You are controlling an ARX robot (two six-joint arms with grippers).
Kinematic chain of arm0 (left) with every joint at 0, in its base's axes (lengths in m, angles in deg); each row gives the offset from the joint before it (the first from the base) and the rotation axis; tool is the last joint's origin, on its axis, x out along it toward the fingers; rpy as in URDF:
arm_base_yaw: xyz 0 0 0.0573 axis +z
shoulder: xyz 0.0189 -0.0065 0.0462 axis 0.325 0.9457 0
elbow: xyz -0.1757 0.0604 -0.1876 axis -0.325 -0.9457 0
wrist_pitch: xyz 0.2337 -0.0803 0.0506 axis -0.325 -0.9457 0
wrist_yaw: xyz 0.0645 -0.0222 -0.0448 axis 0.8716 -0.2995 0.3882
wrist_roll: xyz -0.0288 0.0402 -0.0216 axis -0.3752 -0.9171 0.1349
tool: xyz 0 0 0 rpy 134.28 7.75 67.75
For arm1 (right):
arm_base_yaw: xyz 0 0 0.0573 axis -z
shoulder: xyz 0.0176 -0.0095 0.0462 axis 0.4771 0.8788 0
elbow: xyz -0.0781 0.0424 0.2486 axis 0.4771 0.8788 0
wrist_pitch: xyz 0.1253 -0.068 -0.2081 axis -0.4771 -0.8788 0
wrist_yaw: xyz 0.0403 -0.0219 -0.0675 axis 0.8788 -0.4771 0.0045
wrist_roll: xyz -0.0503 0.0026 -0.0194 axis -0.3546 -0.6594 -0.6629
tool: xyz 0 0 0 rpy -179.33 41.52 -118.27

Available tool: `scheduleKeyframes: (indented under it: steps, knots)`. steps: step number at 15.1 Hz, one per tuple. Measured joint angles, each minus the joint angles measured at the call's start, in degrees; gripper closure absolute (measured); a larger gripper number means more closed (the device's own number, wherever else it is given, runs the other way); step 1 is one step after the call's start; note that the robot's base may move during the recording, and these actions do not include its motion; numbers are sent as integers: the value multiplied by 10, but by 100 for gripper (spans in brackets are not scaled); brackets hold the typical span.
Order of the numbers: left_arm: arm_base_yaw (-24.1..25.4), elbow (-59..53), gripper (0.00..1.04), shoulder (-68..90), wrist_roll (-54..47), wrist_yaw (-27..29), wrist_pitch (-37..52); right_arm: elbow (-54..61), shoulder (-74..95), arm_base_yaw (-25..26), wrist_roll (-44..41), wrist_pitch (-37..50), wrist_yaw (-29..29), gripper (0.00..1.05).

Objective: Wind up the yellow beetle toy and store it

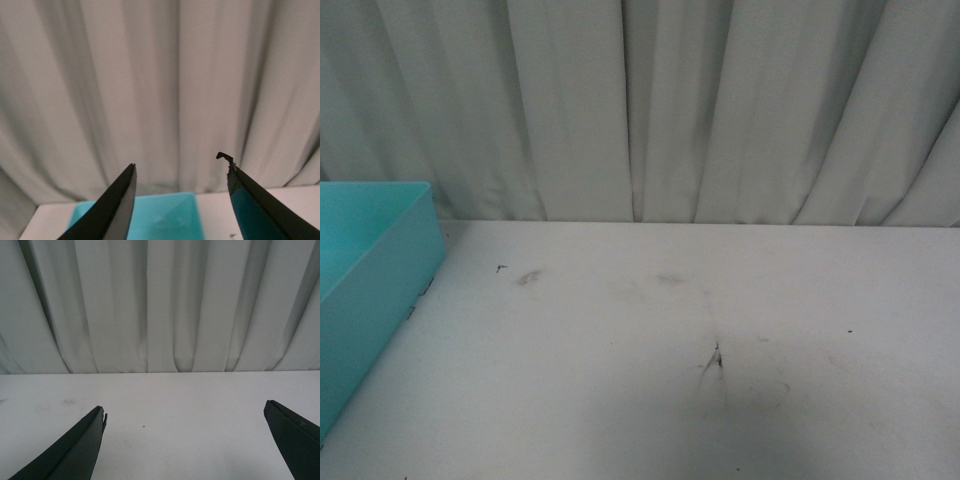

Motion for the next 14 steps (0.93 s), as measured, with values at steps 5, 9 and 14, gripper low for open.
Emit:
scheduleKeyframes:
  steps: [5, 9, 14]
  knots:
    - [-77, -205, 103, -124, 57, 80, 73, 0, 0, 0, 0, 0, 0, 6]
    - [-125, -293, 103, -228, 59, 126, 60, 0, 0, 0, 0, 0, -1, 6]
    - [-187, -350, 103, -357, 59, 189, -10, 0, 0, 0, 0, 0, -1, 6]
